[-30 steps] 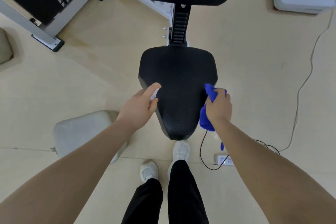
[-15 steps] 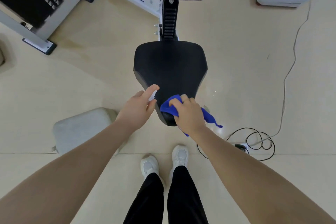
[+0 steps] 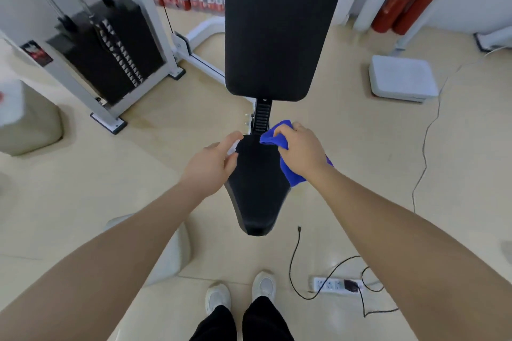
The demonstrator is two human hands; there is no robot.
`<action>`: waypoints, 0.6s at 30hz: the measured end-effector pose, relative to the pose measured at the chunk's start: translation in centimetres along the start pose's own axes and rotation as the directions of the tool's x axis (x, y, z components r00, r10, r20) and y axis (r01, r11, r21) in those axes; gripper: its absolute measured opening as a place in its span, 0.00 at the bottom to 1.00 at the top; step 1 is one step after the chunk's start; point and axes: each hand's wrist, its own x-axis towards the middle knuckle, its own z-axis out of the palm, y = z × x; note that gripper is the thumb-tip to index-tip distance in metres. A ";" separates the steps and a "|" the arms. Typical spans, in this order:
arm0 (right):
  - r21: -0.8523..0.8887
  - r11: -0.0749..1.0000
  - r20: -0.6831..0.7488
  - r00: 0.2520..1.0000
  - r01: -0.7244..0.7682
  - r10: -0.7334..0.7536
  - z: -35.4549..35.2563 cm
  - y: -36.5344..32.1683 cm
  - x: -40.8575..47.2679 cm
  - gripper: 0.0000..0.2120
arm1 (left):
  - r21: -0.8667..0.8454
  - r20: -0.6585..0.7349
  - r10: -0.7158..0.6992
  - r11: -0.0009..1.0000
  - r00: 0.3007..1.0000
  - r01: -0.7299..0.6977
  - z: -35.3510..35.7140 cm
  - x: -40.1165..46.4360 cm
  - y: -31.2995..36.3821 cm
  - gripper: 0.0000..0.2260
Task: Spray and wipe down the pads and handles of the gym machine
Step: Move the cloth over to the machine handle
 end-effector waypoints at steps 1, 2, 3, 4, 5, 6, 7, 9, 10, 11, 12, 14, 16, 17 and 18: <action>-0.011 1.000 0.011 1.000 -0.020 0.020 -1.4 -0.3 0.2 0.12 | -0.010 -0.028 -0.005 1.000 1.000 0.004 -1.2 0.0 0.9 0.15; 0.005 0.999 0.028 0.999 -0.042 0.042 -2.5 -0.5 0.1 0.12 | -0.014 -0.056 -0.004 1.000 0.998 0.003 -2.2 0.0 1.5 0.15; 0.032 0.999 0.023 0.999 -0.032 0.031 -4.0 -1.0 0.2 0.11 | -0.012 -0.089 0.004 1.000 0.996 -0.005 -3.7 -0.1 2.4 0.15; 0.046 0.999 0.018 1.000 -0.007 0.006 -4.8 -1.4 0.1 0.11 | -0.001 -0.103 0.014 1.000 0.995 -0.015 -4.5 -0.1 2.8 0.16; 0.041 0.998 0.004 0.999 0.039 -0.039 -6.0 -2.1 0.2 0.11 | 0.011 -0.131 0.017 1.000 0.991 -0.016 -5.7 -0.2 3.2 0.16; 0.027 0.996 -0.001 0.996 0.085 -0.085 -7.0 -2.7 0.2 0.11 | 0.025 -0.154 0.017 1.000 0.988 -0.013 -6.7 -0.3 3.5 0.16; 0.020 0.993 -0.005 0.993 0.115 -0.115 -8.1 -3.5 0.3 0.12 | 0.034 -0.169 0.009 0.999 0.986 -0.003 -7.8 -0.3 3.8 0.16; 0.034 0.989 -0.030 0.990 0.142 -0.141 -9.6 -4.8 0.6 0.13 | 0.022 -0.202 -0.002 1.000 0.979 0.007 -9.4 -0.3 4.3 0.16; 0.049 0.987 -0.059 0.987 0.151 -0.148 -10.4 -5.5 0.9 0.13 | 0.018 -0.230 0.001 1.000 0.973 0.004 -10.2 -0.4 4.5 0.16; 0.068 0.985 -0.088 0.984 0.159 -0.153 -11.2 -6.3 1.1 0.14 | 0.017 -0.257 0.011 1.000 0.966 -0.006 -11.0 -0.5 4.6 0.17; 0.095 0.982 -0.116 0.981 0.163 -0.152 -11.9 -7.1 1.3 0.13 | 0.023 -0.281 0.023 1.000 0.960 -0.017 -11.8 -0.7 4.6 0.17; 0.146 0.973 -0.147 0.976 0.180 -0.158 -13.5 -9.2 1.9 0.12 | 0.063 -0.316 0.074 0.996 0.946 -0.057 -13.9 -1.0 4.5 0.18; 0.162 0.962 -0.156 0.969 0.219 -0.194 -14.7 -11.4 2.6 0.12 | 0.135 -0.328 0.136 0.986 0.935 -0.097 -16.3 -1.1 4.2 0.18; 0.162 0.956 -0.154 0.963 0.244 -0.220 -15.2 -12.4 3.0 0.11 | 0.178 -0.333 0.175 0.977 0.927 -0.120 -17.6 -1.0 4.0 0.17; 0.158 0.950 -0.156 0.957 0.270 -0.246 -15.6 -13.3 3.3 0.11 | 0.209 -0.348 0.205 0.968 0.915 -0.138 -18.7 -1.0 4.0 0.17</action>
